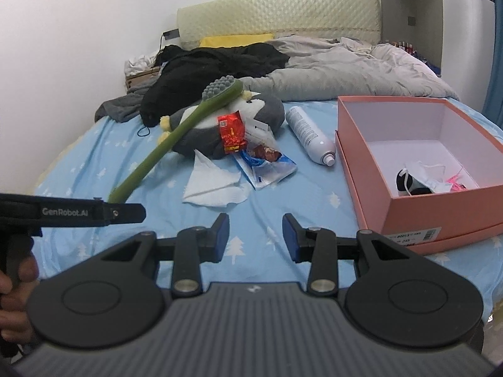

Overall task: Organize soft objects
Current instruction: 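Withdraw both tools from the box back toward the pile, then reach the left tool to the white tissue while the right tool reaches the wrapped candy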

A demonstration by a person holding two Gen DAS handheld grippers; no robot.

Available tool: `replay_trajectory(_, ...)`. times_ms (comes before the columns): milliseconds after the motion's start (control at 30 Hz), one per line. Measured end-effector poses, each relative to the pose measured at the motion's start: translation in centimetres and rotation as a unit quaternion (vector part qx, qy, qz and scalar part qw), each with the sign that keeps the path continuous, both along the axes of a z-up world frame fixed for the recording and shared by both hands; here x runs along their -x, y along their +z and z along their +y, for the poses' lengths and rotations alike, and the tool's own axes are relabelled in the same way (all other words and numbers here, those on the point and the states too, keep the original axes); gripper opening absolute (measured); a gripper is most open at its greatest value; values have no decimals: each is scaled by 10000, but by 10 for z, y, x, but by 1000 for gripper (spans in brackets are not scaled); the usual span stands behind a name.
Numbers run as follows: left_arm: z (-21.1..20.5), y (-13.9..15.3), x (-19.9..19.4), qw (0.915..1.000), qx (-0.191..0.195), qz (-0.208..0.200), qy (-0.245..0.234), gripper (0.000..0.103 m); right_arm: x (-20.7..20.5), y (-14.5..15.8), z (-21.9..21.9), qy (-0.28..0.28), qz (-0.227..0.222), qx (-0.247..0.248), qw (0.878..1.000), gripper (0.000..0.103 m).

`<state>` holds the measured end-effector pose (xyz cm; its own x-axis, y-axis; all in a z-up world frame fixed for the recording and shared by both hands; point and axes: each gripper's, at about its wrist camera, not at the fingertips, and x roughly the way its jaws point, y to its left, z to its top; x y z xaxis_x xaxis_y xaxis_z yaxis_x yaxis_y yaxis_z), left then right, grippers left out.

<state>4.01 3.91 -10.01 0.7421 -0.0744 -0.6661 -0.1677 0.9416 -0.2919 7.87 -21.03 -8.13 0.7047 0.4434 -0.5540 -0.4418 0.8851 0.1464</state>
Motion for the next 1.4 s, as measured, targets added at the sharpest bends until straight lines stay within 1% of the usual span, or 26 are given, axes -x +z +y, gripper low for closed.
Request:
replay_trajectory(133, 9, -9, -10, 9999, 45, 62, 88, 46, -13, -6, 5, -1, 84, 18, 10000, 40)
replay_trajectory(267, 16, -22, -25, 9998, 19, 137, 170, 53, -30, -16, 12, 43, 185, 35, 9998, 40)
replay_trajectory(500, 34, -58, -64, 9989, 0, 364, 280, 54, -71, -38, 24, 63, 303, 87, 9995, 41)
replay_trajectory(600, 42, -72, -82, 9985, -25, 448, 313, 54, -90, -47, 30, 106, 316, 129, 9994, 50)
replay_trajectory(700, 48, -81, -99, 9983, -59, 483, 334, 54, -110, -53, 34, 105, 335, 105, 9993, 50)
replay_trajectory(833, 57, -92, -122, 9980, -77, 496, 389, 62, -136, -59, 45, 145, 289, 99, 9994, 50)
replay_trajectory(900, 61, -95, -132, 9980, -84, 494, 390, 62, -150, -62, 51, 149, 319, 55, 9994, 51)
replay_trajectory(1000, 66, -101, -147, 9979, -112, 493, 402, 63, -172, -65, 60, 123, 352, -29, 9993, 65)
replay_trajectory(1033, 68, -102, -152, 9979, -88, 494, 403, 63, -179, -66, 63, 129, 346, -49, 9993, 67)
replay_trajectory(1133, 75, -107, -166, 9982, 49, 468, 373, 63, -198, -70, 73, 180, 407, -139, 9989, 67)
replay_trajectory(1233, 79, -109, -176, 9987, 53, 391, 335, 63, -216, -75, 82, 212, 439, -172, 9987, 67)
replay_trajectory(1300, 83, -112, -182, 9986, 61, 399, 339, 63, -228, -79, 88, 194, 461, -180, 9986, 67)
replay_trajectory(1400, 89, -119, -190, 9982, 188, 448, 348, 63, -245, -86, 94, 154, 536, -211, 9982, 67)
